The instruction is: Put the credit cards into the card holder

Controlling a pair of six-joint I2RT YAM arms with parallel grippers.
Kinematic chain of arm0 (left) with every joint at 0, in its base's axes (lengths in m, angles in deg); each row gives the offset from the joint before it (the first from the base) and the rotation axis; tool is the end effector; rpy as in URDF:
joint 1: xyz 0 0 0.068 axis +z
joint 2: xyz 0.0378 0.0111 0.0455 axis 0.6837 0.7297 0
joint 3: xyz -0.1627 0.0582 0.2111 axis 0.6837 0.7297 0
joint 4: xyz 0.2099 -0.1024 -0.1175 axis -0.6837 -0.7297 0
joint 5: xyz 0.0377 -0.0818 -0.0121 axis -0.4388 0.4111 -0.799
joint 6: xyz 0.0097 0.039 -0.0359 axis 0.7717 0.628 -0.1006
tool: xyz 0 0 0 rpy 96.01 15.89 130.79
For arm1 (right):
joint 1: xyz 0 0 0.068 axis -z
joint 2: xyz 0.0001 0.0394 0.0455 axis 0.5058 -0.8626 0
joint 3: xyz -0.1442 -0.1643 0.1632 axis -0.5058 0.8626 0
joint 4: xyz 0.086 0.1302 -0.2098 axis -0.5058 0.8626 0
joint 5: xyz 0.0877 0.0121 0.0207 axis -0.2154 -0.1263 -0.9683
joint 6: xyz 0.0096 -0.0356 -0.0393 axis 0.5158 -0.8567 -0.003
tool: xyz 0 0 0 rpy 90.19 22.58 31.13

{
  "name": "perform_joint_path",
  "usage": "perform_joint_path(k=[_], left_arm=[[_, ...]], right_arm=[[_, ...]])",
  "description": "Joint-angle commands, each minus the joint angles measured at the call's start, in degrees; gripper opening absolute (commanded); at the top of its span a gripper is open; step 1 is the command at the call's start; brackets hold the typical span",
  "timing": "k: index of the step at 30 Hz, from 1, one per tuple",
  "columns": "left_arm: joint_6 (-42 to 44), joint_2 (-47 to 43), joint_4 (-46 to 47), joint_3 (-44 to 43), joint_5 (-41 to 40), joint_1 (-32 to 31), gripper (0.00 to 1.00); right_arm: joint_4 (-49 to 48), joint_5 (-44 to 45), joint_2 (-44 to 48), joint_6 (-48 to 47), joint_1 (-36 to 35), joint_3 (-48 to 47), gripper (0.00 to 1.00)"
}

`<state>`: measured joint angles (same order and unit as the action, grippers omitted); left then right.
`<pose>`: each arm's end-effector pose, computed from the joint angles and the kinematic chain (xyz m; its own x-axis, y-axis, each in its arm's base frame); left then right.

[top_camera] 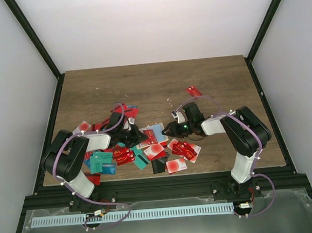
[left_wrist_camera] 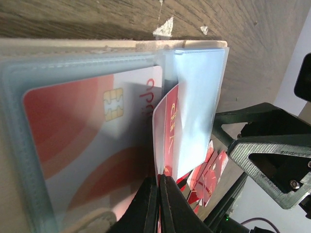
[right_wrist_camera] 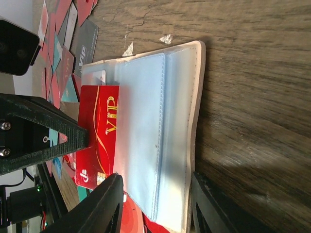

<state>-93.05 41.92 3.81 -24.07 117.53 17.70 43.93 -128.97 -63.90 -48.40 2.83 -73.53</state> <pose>0.2472 -0.1413 0.1167 -0.9622 -0.2705 0.0318 -0.1917 0.5896 -0.7846 0.2690 0.1660 0.1119 -0.9583 -0.0211 -0.2851 -0.2404 0.5989 0.7639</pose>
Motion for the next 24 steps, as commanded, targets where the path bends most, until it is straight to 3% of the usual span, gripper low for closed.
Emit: perform_joint_path(k=[1, 24], left_arm=[[2.83, 0.57, -4.94, -0.98, -0.64, -0.23, 0.04], [7.5, 4.73, -3.64, -4.37, -4.71, -0.23, 0.04]], right_arm=[[2.84, 1.69, -2.06, -0.5, 0.13, -1.67, 0.41], [4.37, 1.21, -3.65, -1.78, 0.13, -2.6, 0.41]])
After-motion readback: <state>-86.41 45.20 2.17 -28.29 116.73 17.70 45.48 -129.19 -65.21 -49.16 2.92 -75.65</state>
